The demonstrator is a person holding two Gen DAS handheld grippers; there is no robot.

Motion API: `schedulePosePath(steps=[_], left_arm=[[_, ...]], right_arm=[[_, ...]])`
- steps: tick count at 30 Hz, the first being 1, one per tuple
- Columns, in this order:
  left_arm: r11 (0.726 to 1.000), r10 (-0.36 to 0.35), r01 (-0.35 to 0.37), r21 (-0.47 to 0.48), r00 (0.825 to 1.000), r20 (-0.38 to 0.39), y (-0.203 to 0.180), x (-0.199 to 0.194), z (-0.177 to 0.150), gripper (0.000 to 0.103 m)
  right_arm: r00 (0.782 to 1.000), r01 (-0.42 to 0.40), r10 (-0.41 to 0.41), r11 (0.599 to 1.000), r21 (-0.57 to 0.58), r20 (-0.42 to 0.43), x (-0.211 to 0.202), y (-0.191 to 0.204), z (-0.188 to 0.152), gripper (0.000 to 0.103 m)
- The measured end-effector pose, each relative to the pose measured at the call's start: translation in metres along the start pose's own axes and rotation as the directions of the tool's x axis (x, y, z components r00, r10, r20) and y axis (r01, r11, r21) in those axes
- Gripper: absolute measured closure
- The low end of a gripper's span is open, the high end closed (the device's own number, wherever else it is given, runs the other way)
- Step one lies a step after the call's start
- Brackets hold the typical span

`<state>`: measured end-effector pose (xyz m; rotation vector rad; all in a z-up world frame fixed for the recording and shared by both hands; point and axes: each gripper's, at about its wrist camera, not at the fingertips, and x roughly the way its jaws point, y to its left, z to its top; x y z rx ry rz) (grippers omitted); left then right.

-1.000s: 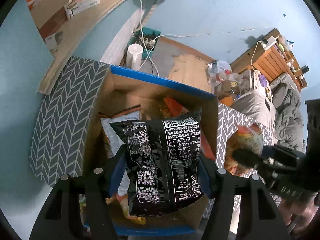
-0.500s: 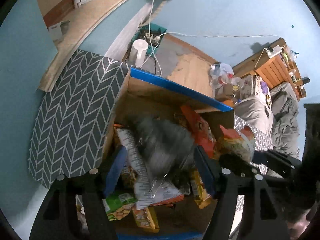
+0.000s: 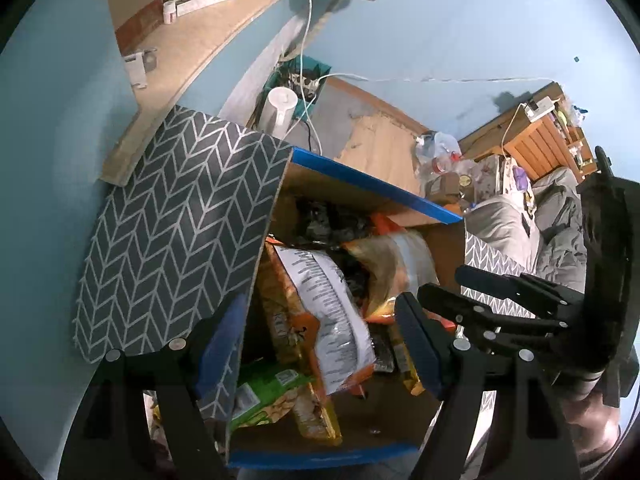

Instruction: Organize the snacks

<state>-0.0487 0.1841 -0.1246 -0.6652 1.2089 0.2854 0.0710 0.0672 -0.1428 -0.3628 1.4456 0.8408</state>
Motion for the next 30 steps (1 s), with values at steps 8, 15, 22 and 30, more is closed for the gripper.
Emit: schedulePosePath(steps=[8, 15, 22, 30], left_arm=[[0.999, 0.006, -0.007, 0.037, 0.999, 0.035, 0.0, -0.025, -0.007, 0.024], [0.995, 0.017, -0.03, 0.094, 0.991, 0.131, -0.017, -0.065, -0.015, 0.016], [0.992, 0.023, -0.043, 0.117, 0.985, 0.171, -0.033, -0.087, -0.02, 0.016], [0.991, 0.041, -0.068, 0.114, 0.974, 0.221, -0.041, -0.106, -0.03, 0.014]], right_arm=[[0.996, 0.053, -0.053, 0.999, 0.011, 0.069, -0.032, 0.008, -0.008, 0.034], [0.981, 0.083, -0.088, 0.996, 0.033, 0.174, -0.077, 0.013, -0.015, 0.033], [0.958, 0.099, -0.104, 0.995, 0.035, 0.266, -0.115, 0.019, -0.025, 0.028], [0.936, 0.106, -0.12, 0.993, 0.058, 0.331, -0.144, 0.016, -0.039, 0.026]])
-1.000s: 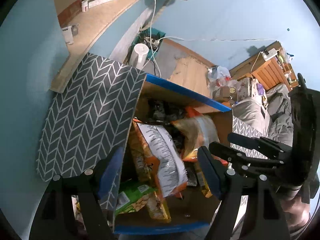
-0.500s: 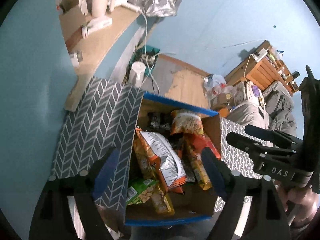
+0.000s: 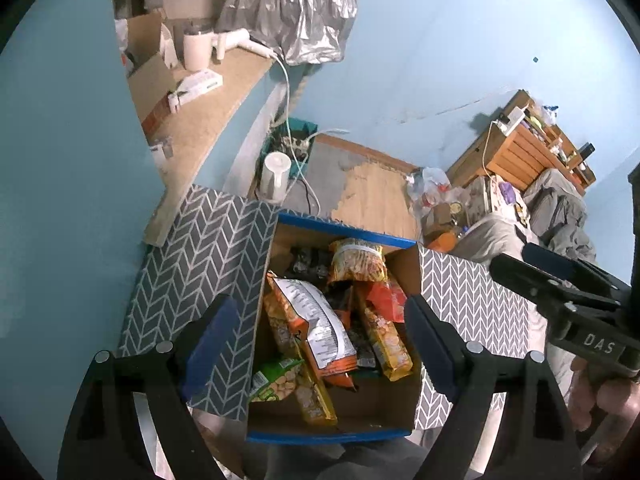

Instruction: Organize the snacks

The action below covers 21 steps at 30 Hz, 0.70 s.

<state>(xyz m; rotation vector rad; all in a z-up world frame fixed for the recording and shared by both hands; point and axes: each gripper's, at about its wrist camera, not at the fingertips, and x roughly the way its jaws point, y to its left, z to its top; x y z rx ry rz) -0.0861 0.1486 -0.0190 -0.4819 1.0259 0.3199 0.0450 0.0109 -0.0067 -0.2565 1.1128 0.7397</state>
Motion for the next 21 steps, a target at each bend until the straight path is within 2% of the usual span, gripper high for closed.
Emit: schedulePosePath(steps=[3, 11, 21], left_arm=[[1.0, -0.017, 0.017, -0.022, 1.0, 0.016, 0.0, -0.007, 0.0, 0.012], [0.999, 0.047, -0.047, -0.002, 0.995, 0.083, -0.014, -0.027, 0.003, 0.012], [0.998, 0.059, -0.058, -0.009, 0.995, 0.083, -0.031, -0.029, 0.005, 0.012]], right_arm=[[1.0, 0.002, -0.002, 1.0, 0.018, 0.02, -0.01, -0.005, -0.001, 0.025], [0.999, 0.0, 0.0, 1.0, 0.016, 0.049, -0.029, -0.017, -0.003, 0.025], [0.999, -0.007, 0.007, 1.0, -0.002, 0.053, -0.037, -0.029, -0.001, 0.025]])
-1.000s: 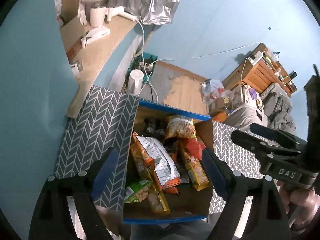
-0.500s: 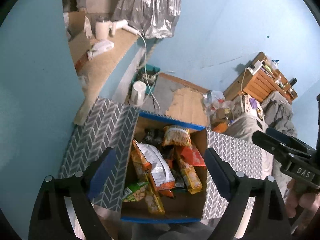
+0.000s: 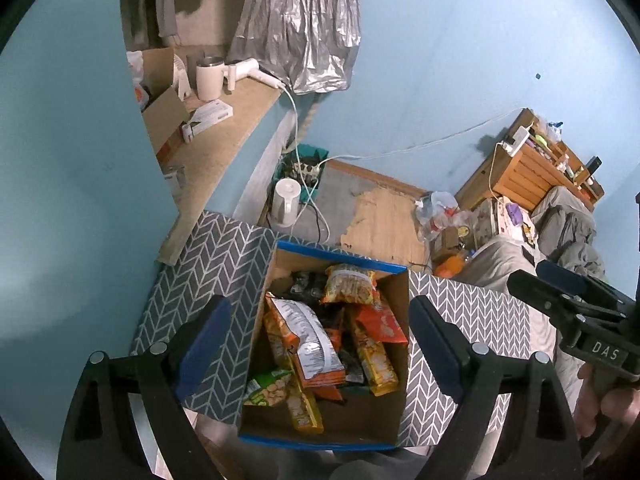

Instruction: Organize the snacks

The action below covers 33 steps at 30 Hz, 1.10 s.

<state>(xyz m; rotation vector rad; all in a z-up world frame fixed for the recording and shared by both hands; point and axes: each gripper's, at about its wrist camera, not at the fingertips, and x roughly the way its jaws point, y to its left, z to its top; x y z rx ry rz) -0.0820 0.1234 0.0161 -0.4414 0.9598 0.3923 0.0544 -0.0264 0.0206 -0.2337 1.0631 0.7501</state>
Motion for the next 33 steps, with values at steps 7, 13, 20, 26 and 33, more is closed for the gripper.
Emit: schedulePosePath(steps=[7, 13, 20, 26, 33], left_arm=[[1.0, 0.005, -0.005, 0.008, 1.0, 0.002, -0.01, 0.0, 0.0, 0.012], [1.0, -0.008, 0.008, 0.009, 1.0, -0.014, -0.02, 0.005, -0.001, 0.012], [1.0, -0.007, 0.008, 0.03, 1.0, -0.022, -0.029, 0.008, 0.0, 0.012], [0.998, 0.01, -0.008, 0.06, 1.0, -0.025, -0.036, 0.011, -0.001, 0.012], [0.996, 0.019, -0.016, 0.083, 0.999, -0.031, -0.04, 0.01, -0.001, 0.012]], right_arm=[[1.0, 0.001, -0.001, 1.0, -0.001, -0.002, -0.003, -0.009, 0.002, 0.025], [1.0, 0.002, -0.002, 1.0, -0.001, -0.008, -0.003, -0.014, 0.0, 0.025], [1.0, 0.007, -0.007, 1.0, 0.003, -0.014, -0.002, -0.018, 0.0, 0.025], [1.0, 0.009, -0.009, 1.0, 0.01, -0.02, -0.002, -0.022, -0.001, 0.025], [1.0, 0.012, -0.011, 1.0, 0.017, -0.014, -0.002, -0.023, 0.001, 0.025]])
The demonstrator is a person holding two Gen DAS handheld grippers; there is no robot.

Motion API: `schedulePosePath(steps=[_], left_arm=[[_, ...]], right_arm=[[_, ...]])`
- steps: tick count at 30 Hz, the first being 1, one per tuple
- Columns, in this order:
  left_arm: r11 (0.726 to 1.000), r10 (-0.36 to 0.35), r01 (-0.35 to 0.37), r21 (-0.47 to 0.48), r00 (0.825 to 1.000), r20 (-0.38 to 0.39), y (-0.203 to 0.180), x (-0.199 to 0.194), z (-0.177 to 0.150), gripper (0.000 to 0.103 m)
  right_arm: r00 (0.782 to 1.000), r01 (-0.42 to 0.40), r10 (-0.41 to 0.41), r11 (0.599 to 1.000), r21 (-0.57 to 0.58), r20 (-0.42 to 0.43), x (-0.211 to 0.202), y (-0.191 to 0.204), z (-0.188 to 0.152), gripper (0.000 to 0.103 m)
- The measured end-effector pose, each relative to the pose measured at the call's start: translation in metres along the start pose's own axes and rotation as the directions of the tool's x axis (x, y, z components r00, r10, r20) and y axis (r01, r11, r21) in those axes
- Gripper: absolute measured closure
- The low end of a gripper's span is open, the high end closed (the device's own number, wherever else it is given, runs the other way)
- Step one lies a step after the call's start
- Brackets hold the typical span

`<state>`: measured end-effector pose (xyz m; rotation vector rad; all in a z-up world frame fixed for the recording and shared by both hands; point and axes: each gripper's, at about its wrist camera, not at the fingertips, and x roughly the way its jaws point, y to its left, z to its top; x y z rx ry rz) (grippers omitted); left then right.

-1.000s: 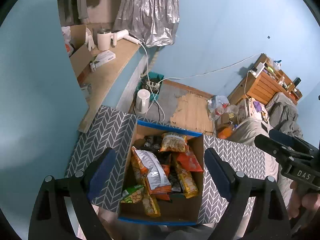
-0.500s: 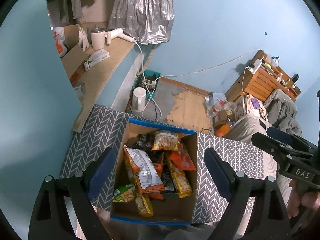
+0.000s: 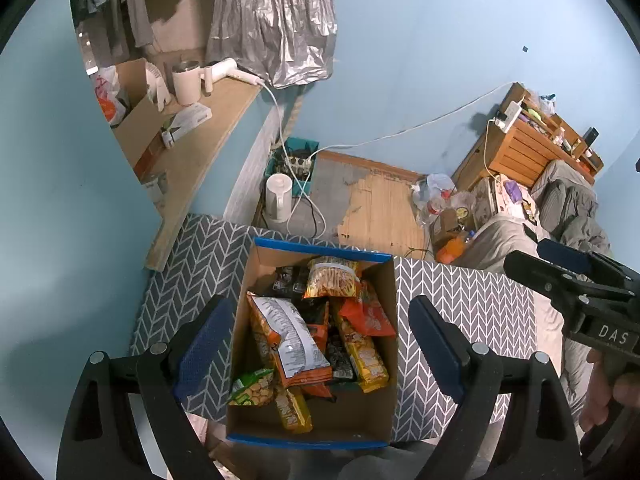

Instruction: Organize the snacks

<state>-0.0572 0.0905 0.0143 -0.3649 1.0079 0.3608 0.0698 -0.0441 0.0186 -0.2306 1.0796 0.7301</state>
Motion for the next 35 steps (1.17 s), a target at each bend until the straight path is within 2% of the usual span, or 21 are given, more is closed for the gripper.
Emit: schedulePosePath(steps=[12, 35], left_arm=[[1.0, 0.015, -0.014, 0.02, 1.0, -0.019, -0.001, 0.001, -0.002, 0.012], [1.0, -0.022, 0.022, 0.014, 1.0, -0.014, -0.003, 0.0, 0.001, 0.012]], right_arm=[[1.0, 0.005, -0.005, 1.0, 0.009, 0.001, 0.0, 0.0, -0.003, 0.025], [1.0, 0.013, -0.013, 0.999, 0.03, -0.008, -0.001, -0.003, -0.011, 0.025]])
